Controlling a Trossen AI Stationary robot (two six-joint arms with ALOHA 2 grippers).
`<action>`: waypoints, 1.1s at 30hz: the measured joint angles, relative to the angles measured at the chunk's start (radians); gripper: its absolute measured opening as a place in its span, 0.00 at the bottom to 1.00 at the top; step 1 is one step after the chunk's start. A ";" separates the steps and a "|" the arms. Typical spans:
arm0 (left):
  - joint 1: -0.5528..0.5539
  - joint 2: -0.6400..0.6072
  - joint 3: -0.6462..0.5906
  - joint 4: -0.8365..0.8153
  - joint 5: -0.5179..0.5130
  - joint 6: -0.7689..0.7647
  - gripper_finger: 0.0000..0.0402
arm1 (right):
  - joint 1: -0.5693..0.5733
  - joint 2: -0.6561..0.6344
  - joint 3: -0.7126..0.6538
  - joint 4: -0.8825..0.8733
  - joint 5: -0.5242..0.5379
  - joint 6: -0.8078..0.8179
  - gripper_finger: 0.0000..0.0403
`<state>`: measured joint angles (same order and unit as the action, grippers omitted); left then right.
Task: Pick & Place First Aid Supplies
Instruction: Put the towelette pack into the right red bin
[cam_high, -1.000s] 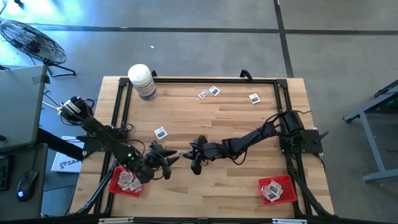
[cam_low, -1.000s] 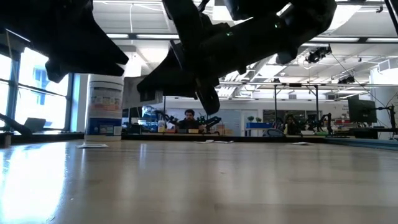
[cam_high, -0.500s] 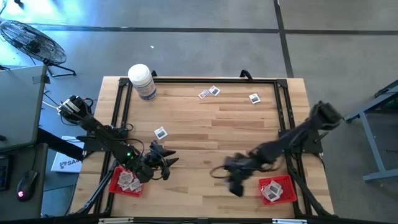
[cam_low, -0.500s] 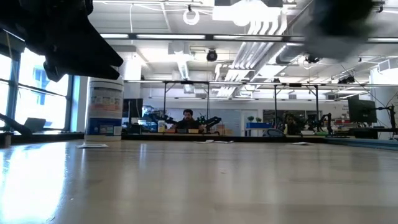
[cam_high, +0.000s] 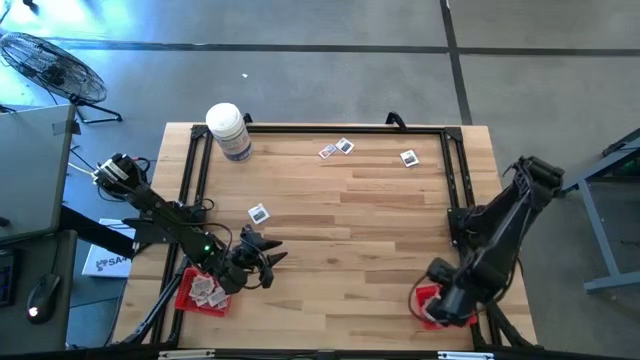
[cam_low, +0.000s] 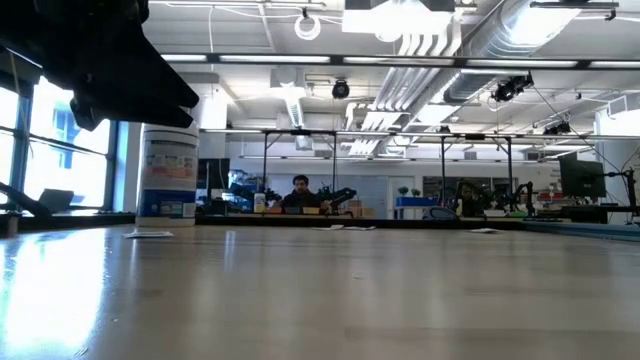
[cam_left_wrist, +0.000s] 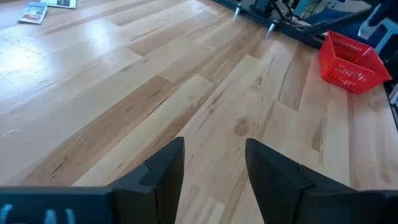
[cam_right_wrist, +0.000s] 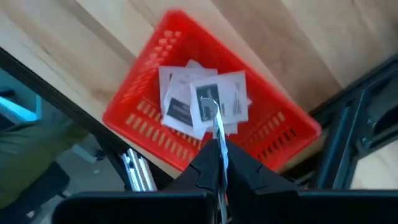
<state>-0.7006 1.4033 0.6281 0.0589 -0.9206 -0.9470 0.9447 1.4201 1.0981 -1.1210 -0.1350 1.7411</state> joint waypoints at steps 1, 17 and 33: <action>0.000 0.000 0.000 0.000 0.001 0.000 0.42 | 0.015 0.006 0.000 0.006 0.005 0.015 0.02; 0.000 0.000 0.000 0.000 0.003 0.000 0.42 | 0.005 0.167 0.000 0.066 -0.103 -0.072 0.01; 0.000 0.000 0.000 -0.001 0.006 0.000 0.42 | -0.099 0.227 -0.197 0.429 -0.163 -0.203 0.02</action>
<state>-0.7002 1.4033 0.6281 0.0578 -0.9147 -0.9474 0.8461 1.6474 0.9013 -0.6919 -0.2983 1.5379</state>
